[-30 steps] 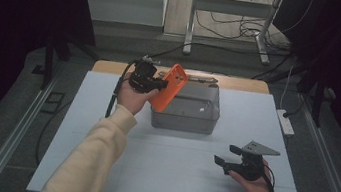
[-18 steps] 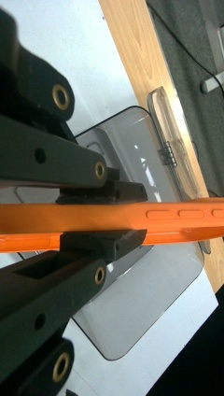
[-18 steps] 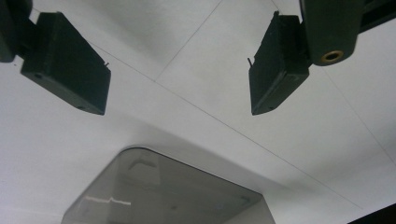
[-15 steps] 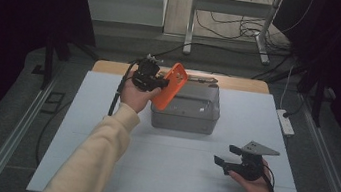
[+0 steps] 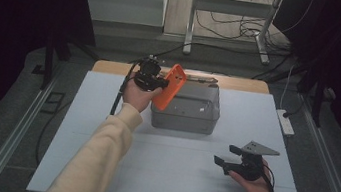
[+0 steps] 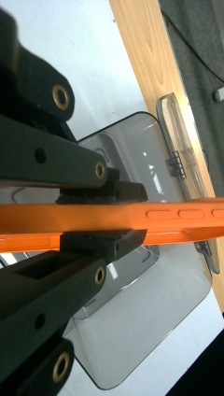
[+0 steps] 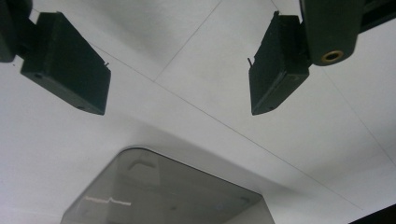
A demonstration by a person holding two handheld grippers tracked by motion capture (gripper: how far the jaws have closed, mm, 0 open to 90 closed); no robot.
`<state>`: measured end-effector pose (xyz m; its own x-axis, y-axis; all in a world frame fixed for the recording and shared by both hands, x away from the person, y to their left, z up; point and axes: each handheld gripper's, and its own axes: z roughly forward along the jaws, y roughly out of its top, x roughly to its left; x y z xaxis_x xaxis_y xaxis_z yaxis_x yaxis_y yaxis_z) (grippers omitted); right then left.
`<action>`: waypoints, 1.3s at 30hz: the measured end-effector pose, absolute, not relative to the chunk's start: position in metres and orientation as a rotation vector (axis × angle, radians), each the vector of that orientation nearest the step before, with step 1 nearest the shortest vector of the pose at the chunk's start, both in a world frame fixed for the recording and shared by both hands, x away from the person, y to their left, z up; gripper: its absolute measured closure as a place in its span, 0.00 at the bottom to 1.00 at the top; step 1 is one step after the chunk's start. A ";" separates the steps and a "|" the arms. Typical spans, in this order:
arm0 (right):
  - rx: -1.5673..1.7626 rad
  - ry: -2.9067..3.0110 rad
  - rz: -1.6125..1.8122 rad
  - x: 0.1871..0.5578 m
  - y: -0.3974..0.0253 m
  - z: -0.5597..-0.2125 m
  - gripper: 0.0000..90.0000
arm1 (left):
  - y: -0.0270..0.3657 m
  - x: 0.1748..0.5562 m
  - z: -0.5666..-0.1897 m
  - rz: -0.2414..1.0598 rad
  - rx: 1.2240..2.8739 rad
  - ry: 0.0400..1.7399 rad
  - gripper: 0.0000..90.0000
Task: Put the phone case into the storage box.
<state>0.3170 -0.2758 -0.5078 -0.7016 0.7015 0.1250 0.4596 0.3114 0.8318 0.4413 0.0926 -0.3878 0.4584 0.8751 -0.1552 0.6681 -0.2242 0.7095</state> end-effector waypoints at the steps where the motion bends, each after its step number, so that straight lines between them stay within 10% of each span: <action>1: 1.054 2.320 1.341 0.317 -0.276 -0.508 0.23 | 0.092 0.442 -0.389 0.360 1.974 1.292 0.88; 39: 1.051 2.333 1.342 0.317 -0.276 -0.508 0.22 | 0.090 0.451 -0.396 0.466 1.940 1.444 0.88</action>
